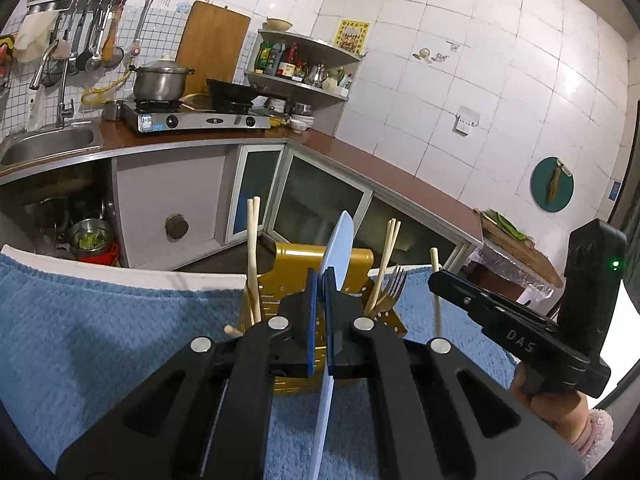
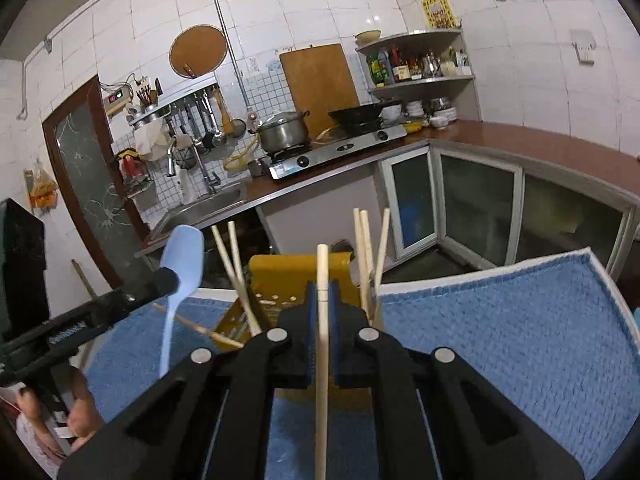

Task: Organize utensils
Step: 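Lift the white spoon and the chopstick up over the yellow holder, then lower the spoon into the holder with the left tool while the right tool lowers the chopstick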

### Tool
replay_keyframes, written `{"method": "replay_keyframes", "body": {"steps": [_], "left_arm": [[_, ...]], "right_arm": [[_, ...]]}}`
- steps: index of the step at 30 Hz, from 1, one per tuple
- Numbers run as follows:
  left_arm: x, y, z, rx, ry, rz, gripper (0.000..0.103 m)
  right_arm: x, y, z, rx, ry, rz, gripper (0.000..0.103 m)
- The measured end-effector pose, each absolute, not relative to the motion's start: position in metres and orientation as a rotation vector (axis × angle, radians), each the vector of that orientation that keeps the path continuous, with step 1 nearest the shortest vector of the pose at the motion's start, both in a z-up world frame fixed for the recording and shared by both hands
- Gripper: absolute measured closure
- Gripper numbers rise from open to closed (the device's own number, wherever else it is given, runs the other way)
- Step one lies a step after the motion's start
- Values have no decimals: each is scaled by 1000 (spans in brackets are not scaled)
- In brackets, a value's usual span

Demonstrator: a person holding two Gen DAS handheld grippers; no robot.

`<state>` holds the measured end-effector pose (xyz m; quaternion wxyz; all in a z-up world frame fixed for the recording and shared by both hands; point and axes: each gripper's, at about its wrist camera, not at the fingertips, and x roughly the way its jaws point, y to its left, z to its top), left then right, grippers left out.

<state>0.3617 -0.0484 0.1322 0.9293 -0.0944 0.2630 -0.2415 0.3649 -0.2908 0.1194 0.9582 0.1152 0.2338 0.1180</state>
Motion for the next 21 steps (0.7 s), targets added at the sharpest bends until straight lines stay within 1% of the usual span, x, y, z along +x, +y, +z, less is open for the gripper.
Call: {"method": "replay_keyframes", "body": {"steps": [3,8,16,21], "left_arm": [[363,-49,135,-192,525,-491,101],[364,-52,156,-195,454,-495,101],[374,-66,199,-170,253,-487,101],[393,-84,189,-120,155,-430,101]], "right_arm": [[364,-293,125,240,444,234,97],[361,-297,156,247,356,227,97],[365,-301,220,228,185,176,97],[373,-298,219,199,102,141,97]]}}
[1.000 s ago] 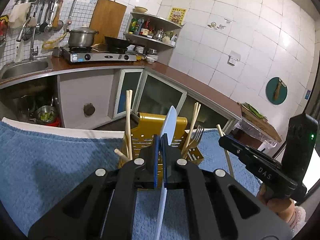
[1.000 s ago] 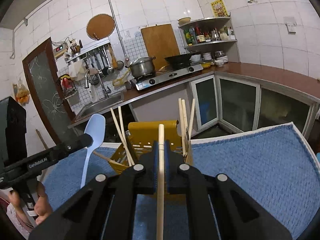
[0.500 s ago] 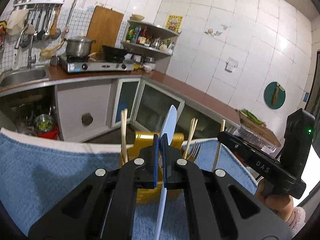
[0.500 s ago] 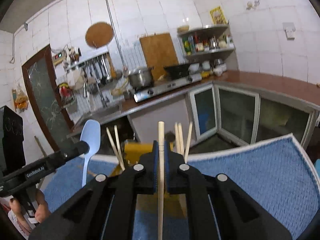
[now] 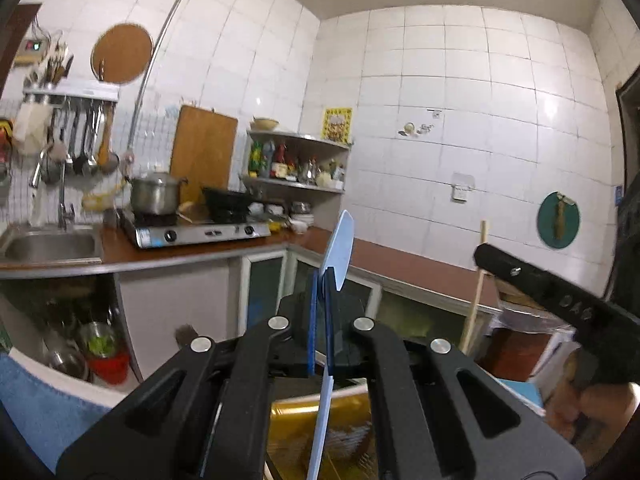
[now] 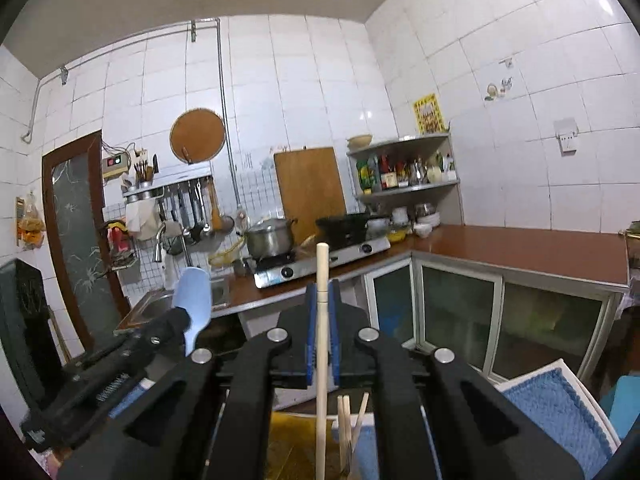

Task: Organize utensils
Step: 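Lower the spoon into the holder with the left tool while the right tool lowers the chopstick, then open both tools to release the spoon and chopstick into the holder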

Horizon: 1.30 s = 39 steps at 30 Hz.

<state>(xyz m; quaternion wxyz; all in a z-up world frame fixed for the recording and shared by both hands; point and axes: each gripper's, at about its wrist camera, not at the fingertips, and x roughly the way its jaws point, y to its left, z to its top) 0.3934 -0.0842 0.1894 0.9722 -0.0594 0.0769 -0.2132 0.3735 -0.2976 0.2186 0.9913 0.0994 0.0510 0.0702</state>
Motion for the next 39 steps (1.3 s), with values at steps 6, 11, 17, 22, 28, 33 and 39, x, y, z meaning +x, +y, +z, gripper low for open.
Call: {"method": "replay_keyframes", "body": {"steps": [6,11,17,22,28,33,39], "left_arm": [[413,-93,144,-130,178,-411,101],[414,-93,116,-137,200,-402,101],[407,-81,94,-149,239,-405,101],[402,-73,83,-135,261,-398,101],[389,-70,73,-117,282,-402,101],[386,-66,75,-133,316,-403,101],[372,-60,95,-112,395,-380,87]], "right_arm": [[382,-298,187,183,77,135,97],[385,-299,160,176,80,151,97],[387,-298,130,168,136,180,97],[381,-293,104,150,190,192,97],[373,-292,91,151,208,194,97],[370,-290,93,143,229,201,97],[374,-297,97,174,299,211,96]]}}
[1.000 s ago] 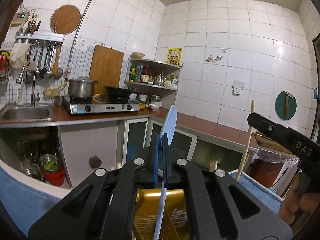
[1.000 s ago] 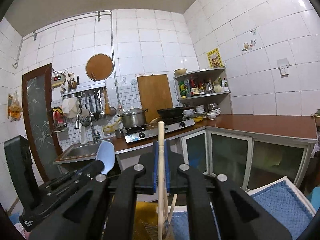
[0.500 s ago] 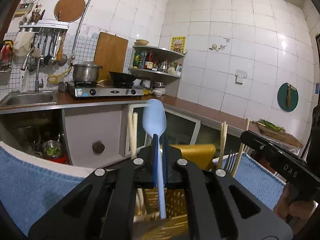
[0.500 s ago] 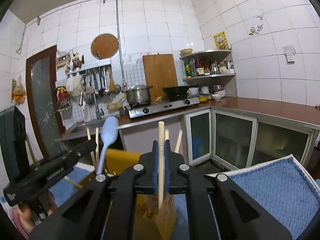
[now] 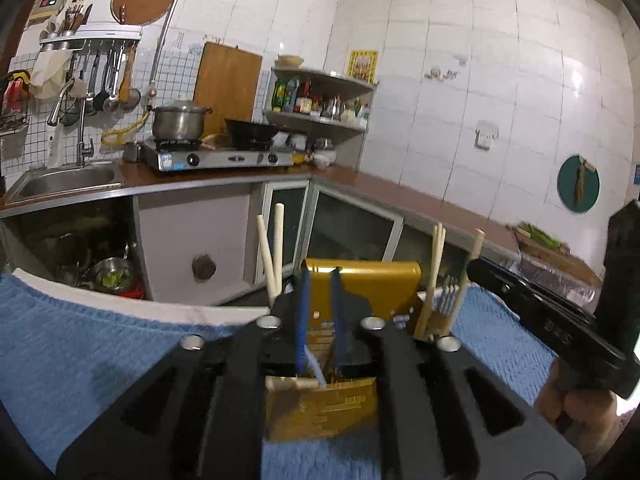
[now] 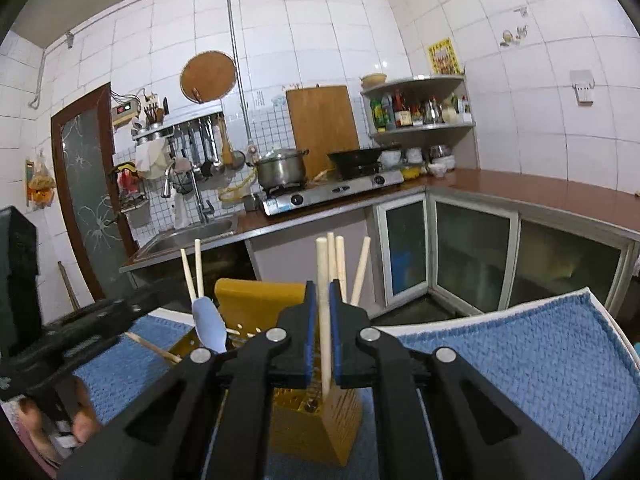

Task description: Organize utensils

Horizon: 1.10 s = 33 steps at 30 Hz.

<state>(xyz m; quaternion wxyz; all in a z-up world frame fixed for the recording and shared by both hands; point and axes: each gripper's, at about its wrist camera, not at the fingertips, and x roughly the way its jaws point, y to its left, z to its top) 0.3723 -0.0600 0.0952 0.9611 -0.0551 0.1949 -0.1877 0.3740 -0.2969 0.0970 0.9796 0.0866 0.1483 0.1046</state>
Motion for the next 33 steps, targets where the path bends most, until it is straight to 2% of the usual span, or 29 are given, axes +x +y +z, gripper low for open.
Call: {"method": "replay_keyframes", "body": {"steps": [1,2,4,7,10,14,16,19,22,33], "left_arm": [[367,-58,98,-98,405,-365,69],[361,-56,99,-89,405,-347,47],[343,-48,104,-66,380,-296,30],[317,-36,108,-47,377,-285,23],[288,-21,110,-66,367,-261,7],[247,-5,108,-83,350,-247,5],[232,-3,106,-91,354,-246,5],[206,-1,102,-94,339,-230,5],[182,-2,96,-92,326,-191,5],[129,-15,58,-21,309,-77,5]], "right_arm": [[373,-298,97,173,312,204,92],[371,-299,98,176,323,200,77],[365,-301,100,179,326,192,59],[348,-301,104,150,332,160,58],[326,-301,103,134,356,121,46],[284,-290,91,97,367,84,25],[261,-281,84,81,363,71,21],[228,-270,77,60,333,52,9],[198,-259,73,50,303,41,4],[149,-239,50,36,292,54,4]]}}
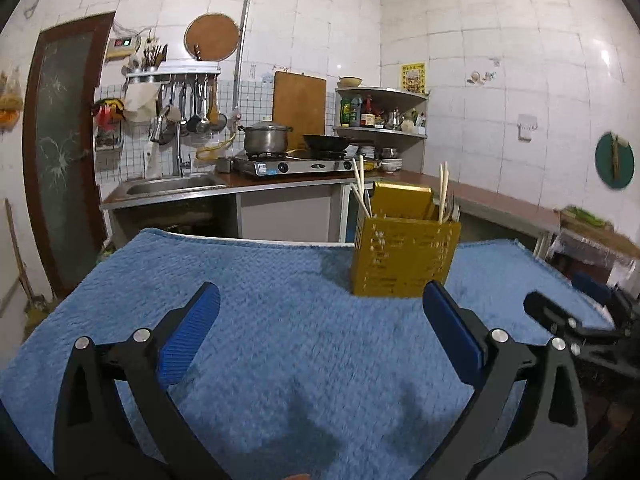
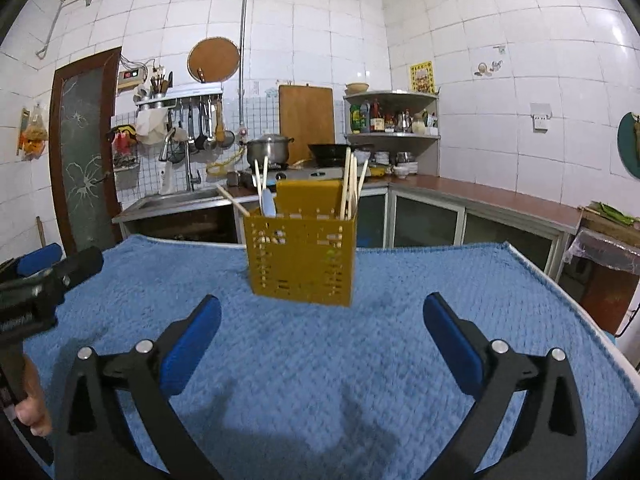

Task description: Organize utensils

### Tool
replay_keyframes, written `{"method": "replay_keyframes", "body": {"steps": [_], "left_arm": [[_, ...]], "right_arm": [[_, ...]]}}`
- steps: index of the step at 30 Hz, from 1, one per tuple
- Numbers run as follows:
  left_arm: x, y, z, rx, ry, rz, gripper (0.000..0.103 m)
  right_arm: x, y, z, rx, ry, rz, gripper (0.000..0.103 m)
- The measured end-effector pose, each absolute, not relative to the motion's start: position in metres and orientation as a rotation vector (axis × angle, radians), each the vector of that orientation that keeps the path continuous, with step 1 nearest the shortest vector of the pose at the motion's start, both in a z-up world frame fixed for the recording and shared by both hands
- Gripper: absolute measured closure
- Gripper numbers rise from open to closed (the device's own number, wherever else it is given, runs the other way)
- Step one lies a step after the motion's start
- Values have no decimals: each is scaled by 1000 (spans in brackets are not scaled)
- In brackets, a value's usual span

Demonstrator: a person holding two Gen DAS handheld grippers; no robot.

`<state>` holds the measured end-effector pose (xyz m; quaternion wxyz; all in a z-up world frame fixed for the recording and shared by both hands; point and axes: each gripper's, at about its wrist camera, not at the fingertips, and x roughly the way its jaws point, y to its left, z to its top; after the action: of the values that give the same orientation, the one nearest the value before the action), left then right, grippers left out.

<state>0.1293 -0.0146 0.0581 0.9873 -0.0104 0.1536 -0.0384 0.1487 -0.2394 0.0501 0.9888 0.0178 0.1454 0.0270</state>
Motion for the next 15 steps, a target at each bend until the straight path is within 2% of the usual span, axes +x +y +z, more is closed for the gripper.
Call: {"method": "replay_keyframes", "body": {"steps": [9,15], "left_arm": [[127,-10,30,-14,295,-36,5],[132,-14,21,18,309,-33,5]], "right_arm": [[150,-241,26,50,318,27,4],[141,-235,28,-10,257,-12,4]]}}
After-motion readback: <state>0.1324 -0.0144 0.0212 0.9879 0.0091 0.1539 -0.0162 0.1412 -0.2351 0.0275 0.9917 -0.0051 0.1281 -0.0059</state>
